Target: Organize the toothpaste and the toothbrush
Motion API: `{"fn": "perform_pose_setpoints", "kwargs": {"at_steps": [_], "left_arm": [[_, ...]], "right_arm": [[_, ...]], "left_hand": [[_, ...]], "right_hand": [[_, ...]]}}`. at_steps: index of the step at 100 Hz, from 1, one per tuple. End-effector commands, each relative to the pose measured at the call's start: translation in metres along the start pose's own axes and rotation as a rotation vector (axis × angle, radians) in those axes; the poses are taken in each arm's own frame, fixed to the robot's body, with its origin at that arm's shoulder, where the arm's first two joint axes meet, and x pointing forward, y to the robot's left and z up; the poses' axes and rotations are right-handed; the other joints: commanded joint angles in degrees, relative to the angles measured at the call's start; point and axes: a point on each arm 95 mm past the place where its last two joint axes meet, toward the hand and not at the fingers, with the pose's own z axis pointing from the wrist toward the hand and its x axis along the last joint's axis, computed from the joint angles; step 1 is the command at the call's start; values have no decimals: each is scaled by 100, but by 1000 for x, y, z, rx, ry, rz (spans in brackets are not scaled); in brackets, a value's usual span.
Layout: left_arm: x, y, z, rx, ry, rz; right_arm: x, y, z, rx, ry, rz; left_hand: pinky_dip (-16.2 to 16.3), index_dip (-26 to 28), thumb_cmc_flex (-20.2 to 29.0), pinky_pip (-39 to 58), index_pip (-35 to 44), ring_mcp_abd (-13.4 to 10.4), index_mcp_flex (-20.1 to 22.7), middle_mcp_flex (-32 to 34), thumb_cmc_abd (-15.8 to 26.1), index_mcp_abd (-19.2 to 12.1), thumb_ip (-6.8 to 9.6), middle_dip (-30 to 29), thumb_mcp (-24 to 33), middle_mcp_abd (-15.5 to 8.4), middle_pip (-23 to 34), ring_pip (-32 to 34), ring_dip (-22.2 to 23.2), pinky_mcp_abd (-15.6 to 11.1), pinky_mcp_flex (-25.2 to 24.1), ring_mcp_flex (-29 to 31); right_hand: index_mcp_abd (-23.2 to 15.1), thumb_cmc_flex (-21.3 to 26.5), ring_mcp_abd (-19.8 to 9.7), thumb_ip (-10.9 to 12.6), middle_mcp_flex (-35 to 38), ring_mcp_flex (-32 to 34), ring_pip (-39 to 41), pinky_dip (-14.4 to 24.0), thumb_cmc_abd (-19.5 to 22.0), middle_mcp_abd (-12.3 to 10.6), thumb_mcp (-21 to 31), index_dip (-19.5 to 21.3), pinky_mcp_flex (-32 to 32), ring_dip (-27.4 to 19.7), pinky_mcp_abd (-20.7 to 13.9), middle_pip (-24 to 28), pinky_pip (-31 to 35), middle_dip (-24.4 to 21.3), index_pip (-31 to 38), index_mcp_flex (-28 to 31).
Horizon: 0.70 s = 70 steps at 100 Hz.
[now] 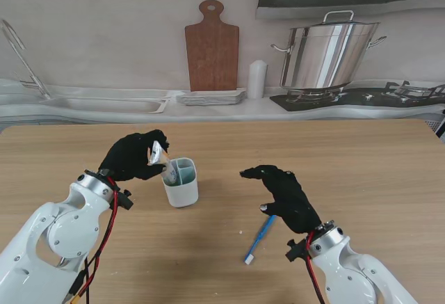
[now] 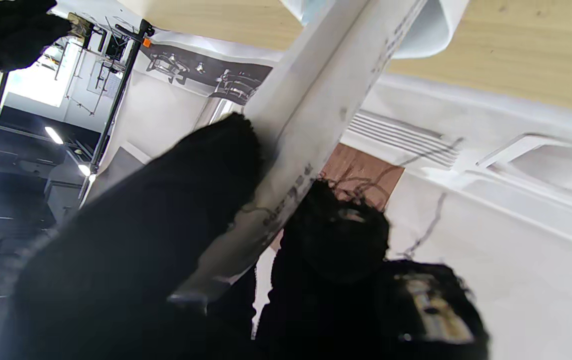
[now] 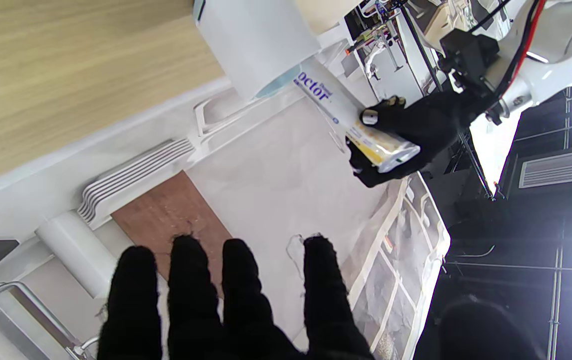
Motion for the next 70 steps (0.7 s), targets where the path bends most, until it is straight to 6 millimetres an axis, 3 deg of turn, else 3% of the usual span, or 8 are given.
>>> {"fn": "perform_pose_setpoints", "kwargs": {"at_steps": [1,31,51,70], "left_arm": [[-2,4,2,-17,-15,-21],[-15,22,9,-50,-65,-68],[-16,27,14,-66,-50,-62],[-17,30,16,-86,-47,-55]], "right_arm": [[3,-3,1,16,1,3],[1,-5,3,25,-3,7],[1,-5,3,29,-7,7],[0,-6,3,30,-13,11]], "left_hand": [[93,-47,190,896,608,622,370,616,705,-139,199,60,604,91,448,299,-153,-394,179,227],[110,-315,90,912,561,718,214,584,818,-68,332,-40,309,132,393,321,-212,-365,178,216],[-86,-450,135,558,386,781,-107,151,985,-216,446,35,-118,-16,304,-201,-154,-232,139,174],[-240,-1347,-111,399,100,815,-311,-185,1062,-120,454,-461,-292,106,90,-679,245,-121,39,162]], "right_hand": [[81,-916,3,-176,-177,8,12,-35,1828,9,451,21,-2,-111,-14,61,-20,55,80,-152],[81,-916,3,-179,-178,28,11,-31,1828,7,451,35,5,-109,-1,76,-18,55,91,-158],[64,-916,23,-171,-180,57,17,-26,1828,19,451,48,26,-106,21,90,-12,59,109,-150],[55,-916,25,-160,-180,80,19,-23,1828,21,451,76,32,-104,27,119,-11,68,158,-149]]}}
